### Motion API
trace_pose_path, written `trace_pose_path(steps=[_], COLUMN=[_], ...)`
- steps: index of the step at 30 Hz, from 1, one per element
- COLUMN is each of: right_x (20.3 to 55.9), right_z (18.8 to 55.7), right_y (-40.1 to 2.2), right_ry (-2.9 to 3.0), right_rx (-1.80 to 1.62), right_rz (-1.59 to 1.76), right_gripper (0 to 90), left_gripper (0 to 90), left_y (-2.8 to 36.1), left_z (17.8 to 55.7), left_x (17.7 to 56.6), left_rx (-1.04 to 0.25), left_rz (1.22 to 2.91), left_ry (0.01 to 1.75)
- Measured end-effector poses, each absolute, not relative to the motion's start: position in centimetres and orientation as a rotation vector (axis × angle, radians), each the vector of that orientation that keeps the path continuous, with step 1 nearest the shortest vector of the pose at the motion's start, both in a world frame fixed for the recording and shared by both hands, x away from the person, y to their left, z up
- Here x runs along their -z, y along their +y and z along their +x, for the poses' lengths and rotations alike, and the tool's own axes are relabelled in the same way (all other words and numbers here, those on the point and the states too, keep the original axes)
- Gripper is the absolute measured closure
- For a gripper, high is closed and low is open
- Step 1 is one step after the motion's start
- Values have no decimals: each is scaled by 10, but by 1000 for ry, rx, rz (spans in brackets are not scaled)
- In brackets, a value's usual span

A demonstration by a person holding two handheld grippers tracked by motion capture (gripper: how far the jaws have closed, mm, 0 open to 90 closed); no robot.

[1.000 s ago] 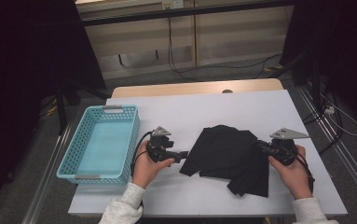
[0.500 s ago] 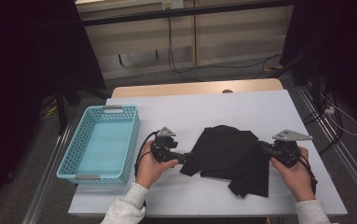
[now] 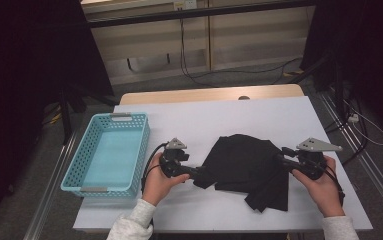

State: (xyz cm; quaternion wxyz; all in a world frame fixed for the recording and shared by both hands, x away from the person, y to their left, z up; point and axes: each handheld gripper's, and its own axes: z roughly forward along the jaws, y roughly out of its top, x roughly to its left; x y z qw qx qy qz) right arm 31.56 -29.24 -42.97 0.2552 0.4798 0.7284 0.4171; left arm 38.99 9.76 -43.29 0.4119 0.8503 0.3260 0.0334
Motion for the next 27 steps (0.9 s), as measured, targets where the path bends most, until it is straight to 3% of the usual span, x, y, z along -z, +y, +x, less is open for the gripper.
trace_pose_path(steps=[12, 21, 24, 27], right_x=[421, 409, 413, 430], right_z=[310, 302, 302, 305], right_y=[-282, -259, -246, -239], right_ry=[2007, 2076, 2181, 2262], right_rx=[-1162, -1220, -1229, -1135], right_rz=[1207, 1095, 1075, 1045], right_gripper=[369, 356, 441, 378], left_gripper=[188, 190, 190, 190], left_y=[103, 100, 98, 98], left_z=[384, 384, 384, 384], left_x=[436, 437, 438, 439], left_rx=[-55, -58, -53, -54], left_rz=[2137, 2143, 2140, 2144], left_ry=[828, 826, 830, 824])
